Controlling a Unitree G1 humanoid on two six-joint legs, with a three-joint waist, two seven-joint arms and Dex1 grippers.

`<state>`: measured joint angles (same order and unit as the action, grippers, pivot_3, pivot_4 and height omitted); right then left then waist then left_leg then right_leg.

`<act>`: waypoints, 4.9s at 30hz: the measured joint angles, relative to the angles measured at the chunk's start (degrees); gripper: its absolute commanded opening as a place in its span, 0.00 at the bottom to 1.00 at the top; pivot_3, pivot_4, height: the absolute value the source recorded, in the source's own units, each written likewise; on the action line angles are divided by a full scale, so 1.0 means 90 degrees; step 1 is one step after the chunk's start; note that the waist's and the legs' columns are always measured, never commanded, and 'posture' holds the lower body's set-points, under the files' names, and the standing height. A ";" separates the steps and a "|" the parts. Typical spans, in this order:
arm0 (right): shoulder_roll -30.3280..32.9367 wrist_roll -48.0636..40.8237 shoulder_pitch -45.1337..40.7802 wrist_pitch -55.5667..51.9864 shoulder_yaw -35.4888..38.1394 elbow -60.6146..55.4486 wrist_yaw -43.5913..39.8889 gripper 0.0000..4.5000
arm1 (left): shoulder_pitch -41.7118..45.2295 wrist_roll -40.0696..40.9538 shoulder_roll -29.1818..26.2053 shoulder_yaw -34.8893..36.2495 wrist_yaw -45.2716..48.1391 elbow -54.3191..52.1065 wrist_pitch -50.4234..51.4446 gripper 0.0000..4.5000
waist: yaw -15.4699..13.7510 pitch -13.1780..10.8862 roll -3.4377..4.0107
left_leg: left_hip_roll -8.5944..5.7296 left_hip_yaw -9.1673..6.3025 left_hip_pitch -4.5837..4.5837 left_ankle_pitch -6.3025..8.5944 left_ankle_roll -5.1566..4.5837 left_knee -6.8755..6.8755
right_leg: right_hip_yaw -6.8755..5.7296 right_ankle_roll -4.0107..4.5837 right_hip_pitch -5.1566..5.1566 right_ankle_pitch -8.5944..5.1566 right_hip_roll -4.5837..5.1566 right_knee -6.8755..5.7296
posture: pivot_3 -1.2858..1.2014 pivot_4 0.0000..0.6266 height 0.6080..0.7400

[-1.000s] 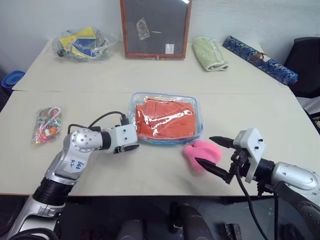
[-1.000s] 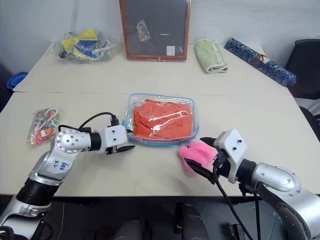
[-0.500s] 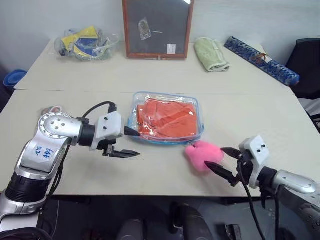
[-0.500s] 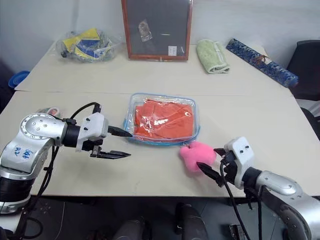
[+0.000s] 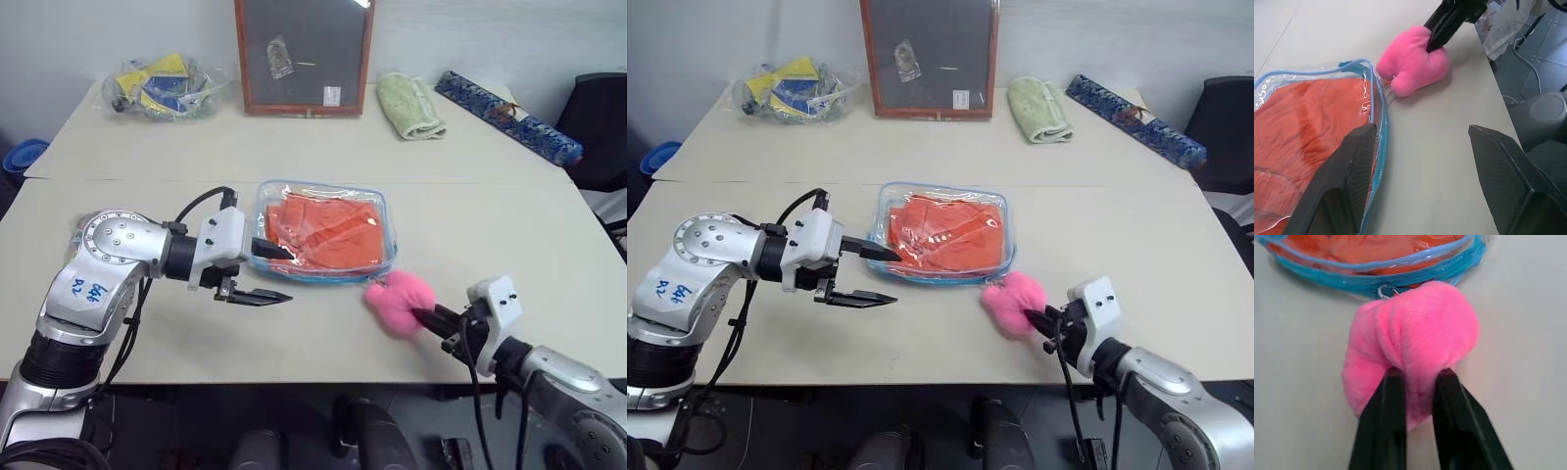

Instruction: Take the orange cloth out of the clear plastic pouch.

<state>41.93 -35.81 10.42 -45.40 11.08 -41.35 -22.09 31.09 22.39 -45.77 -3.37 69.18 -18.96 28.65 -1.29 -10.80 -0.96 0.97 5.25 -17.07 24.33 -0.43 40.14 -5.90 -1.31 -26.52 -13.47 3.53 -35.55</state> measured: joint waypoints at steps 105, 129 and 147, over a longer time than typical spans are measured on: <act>0.0086 0.5115 -0.4590 0.7143 -0.2780 0.5435 -0.3626 0.01 | 0.0897 -0.2117 0.1930 -0.2083 -0.0014 0.2427 -0.3074 0.00 | 0.0009 -0.0001 0.0001 | 0.0012 -0.0023 -0.0008 0.0003 -0.0010 0.0067 | -0.0036 -0.0002 0.0000 0.0003 0.0009 -0.0032 | 0.52 0.24 1.00; 0.1129 0.4802 -0.4319 0.9760 -0.2622 0.6333 -0.3548 0.01 | -0.1657 0.0712 -0.0810 0.2829 -0.1202 0.1650 0.1581 0.00 | 0.0166 -0.0016 0.0025 | 0.0030 -0.0039 -0.0008 0.0016 0.0014 0.0068 | -0.0046 0.0013 -0.0005 -0.0006 0.0006 -0.0009 | 0.52 0.24 1.00; 0.1177 0.4348 -0.3672 0.8587 -0.2480 0.5626 -0.3771 0.62 | -0.2046 0.0716 -0.0372 0.2366 -0.1889 0.1473 0.1595 0.64 | 0.0159 -0.0021 0.0034 | 0.0033 -0.0034 -0.0007 0.0019 0.0019 0.0068 | -0.0043 0.0013 -0.0010 -0.0006 0.0005 -0.0014 | 0.52 0.24 1.00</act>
<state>52.51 3.32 -22.62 31.88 -11.24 9.28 -56.03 12.68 28.84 -49.12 17.92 52.17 -5.70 43.00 0.15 -10.99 -0.66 1.26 4.95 -17.13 24.50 -0.27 40.75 -6.29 -1.19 -26.60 -13.52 3.58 -35.67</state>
